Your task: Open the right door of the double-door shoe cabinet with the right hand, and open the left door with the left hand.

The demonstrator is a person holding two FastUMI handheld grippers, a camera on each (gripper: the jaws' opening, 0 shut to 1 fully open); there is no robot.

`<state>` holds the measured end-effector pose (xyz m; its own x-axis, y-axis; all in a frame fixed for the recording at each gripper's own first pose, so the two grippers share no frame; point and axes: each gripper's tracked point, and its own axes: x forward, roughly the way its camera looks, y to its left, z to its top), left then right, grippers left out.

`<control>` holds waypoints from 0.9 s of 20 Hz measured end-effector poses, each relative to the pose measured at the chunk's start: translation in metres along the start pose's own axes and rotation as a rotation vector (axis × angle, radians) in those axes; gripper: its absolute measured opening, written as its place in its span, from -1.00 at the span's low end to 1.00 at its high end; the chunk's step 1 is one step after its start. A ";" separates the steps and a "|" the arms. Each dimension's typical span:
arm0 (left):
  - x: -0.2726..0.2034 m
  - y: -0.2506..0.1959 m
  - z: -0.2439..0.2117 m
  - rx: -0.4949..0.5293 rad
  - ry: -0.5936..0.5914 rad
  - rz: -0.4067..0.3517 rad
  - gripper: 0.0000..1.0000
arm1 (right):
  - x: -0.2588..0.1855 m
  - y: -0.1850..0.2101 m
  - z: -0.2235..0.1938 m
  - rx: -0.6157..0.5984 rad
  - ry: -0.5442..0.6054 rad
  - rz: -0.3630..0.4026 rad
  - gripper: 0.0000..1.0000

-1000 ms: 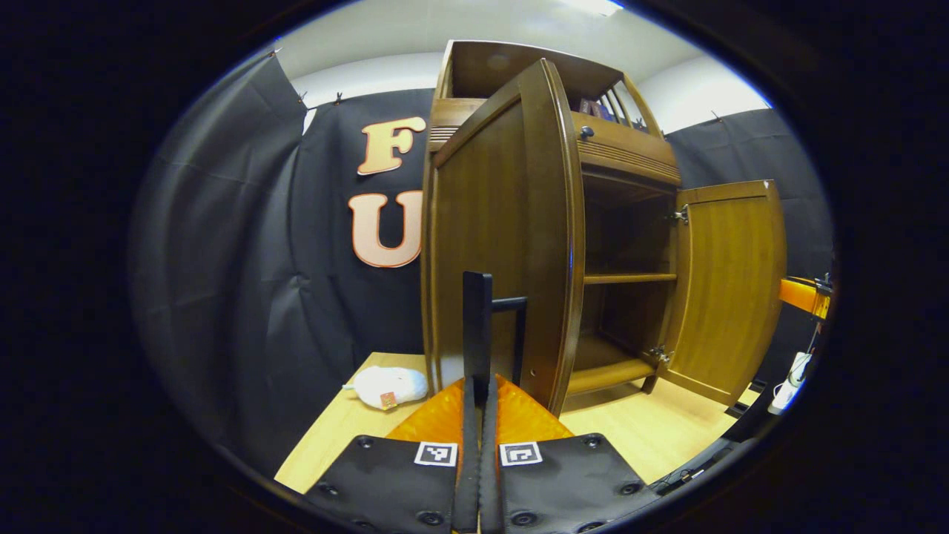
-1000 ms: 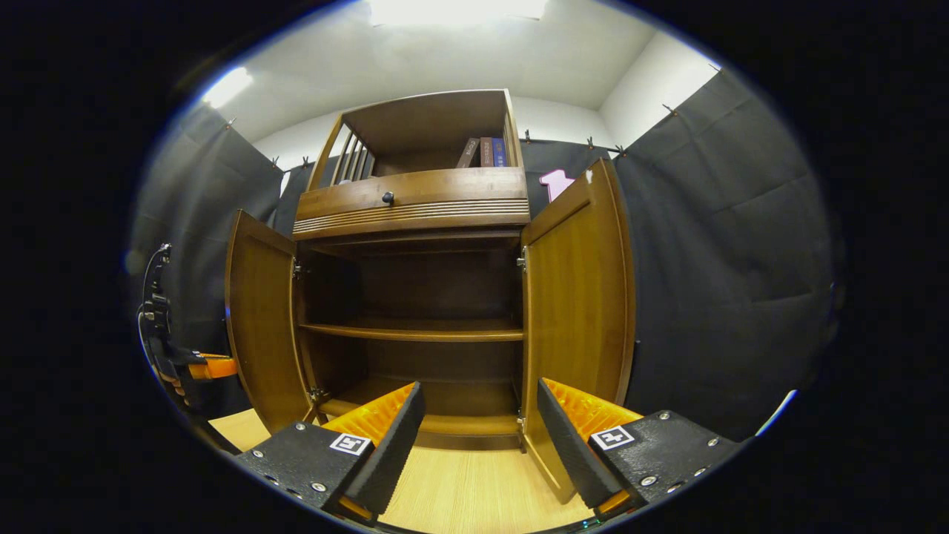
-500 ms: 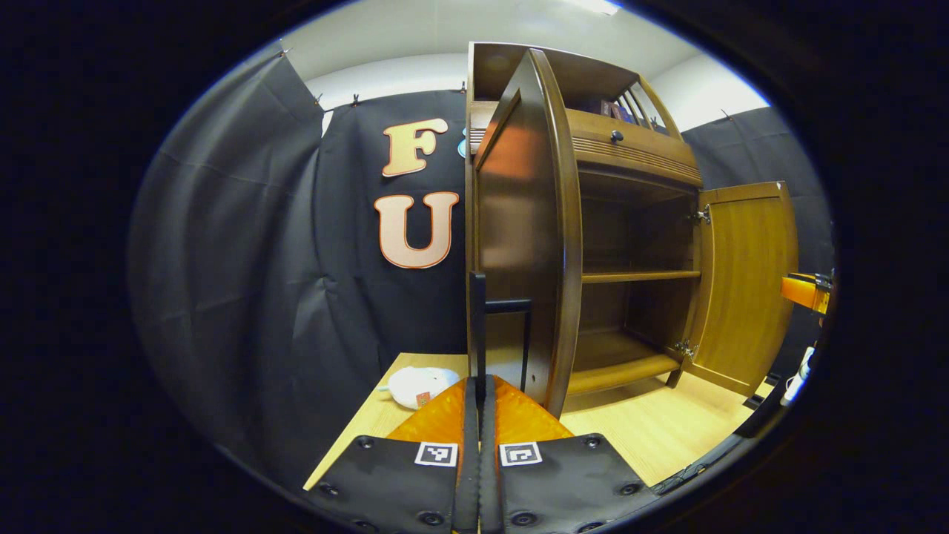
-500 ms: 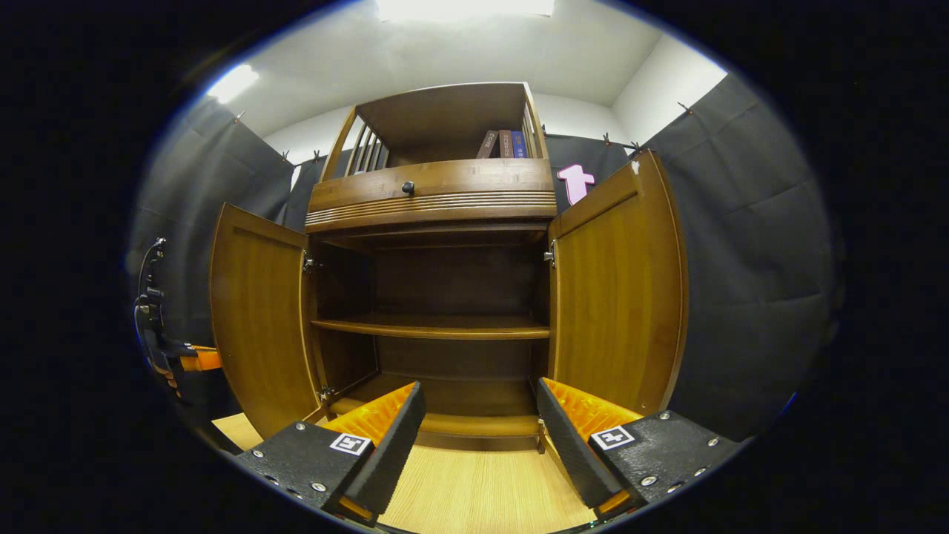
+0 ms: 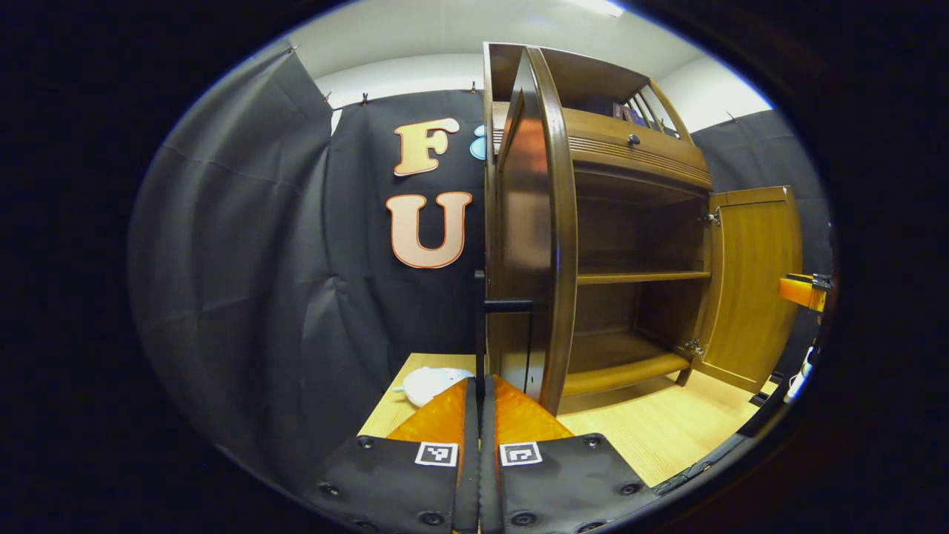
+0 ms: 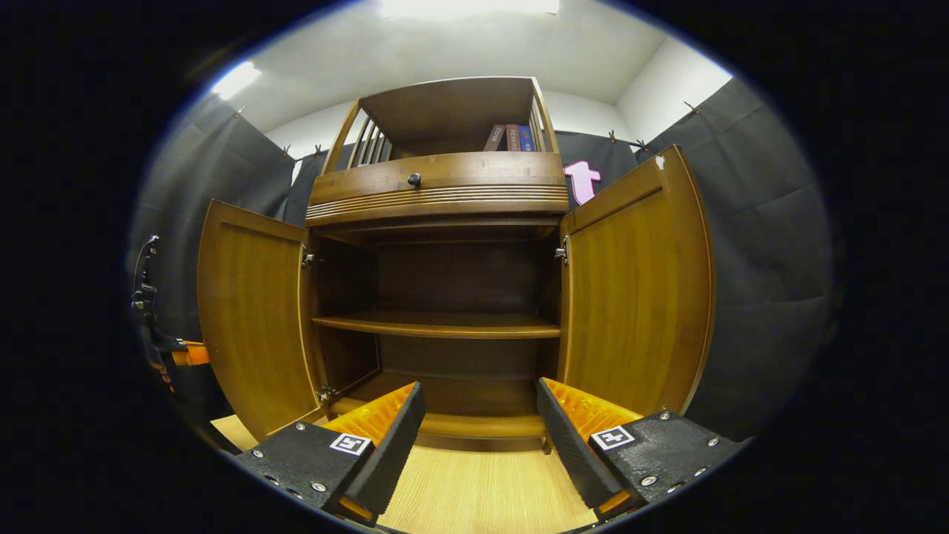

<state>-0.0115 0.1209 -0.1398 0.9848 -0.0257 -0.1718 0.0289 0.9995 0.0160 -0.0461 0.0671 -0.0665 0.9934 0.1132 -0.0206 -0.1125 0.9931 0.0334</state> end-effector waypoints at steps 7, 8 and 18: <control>-0.007 0.020 -0.001 -0.012 0.004 0.014 -0.86 | 0.008 0.022 -0.003 0.002 0.003 0.023 0.85; -0.009 0.019 -0.001 -0.021 0.005 0.012 -0.86 | 0.009 0.024 -0.001 0.007 0.003 0.025 0.85; -0.047 -0.021 0.022 -0.027 -0.031 0.000 -0.86 | 0.003 0.010 0.001 0.012 0.003 0.010 0.85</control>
<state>-0.0543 0.1010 -0.1105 0.9896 -0.0261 -0.1416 0.0249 0.9996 -0.0102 -0.0446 0.0770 -0.0654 0.9921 0.1233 -0.0235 -0.1221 0.9915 0.0455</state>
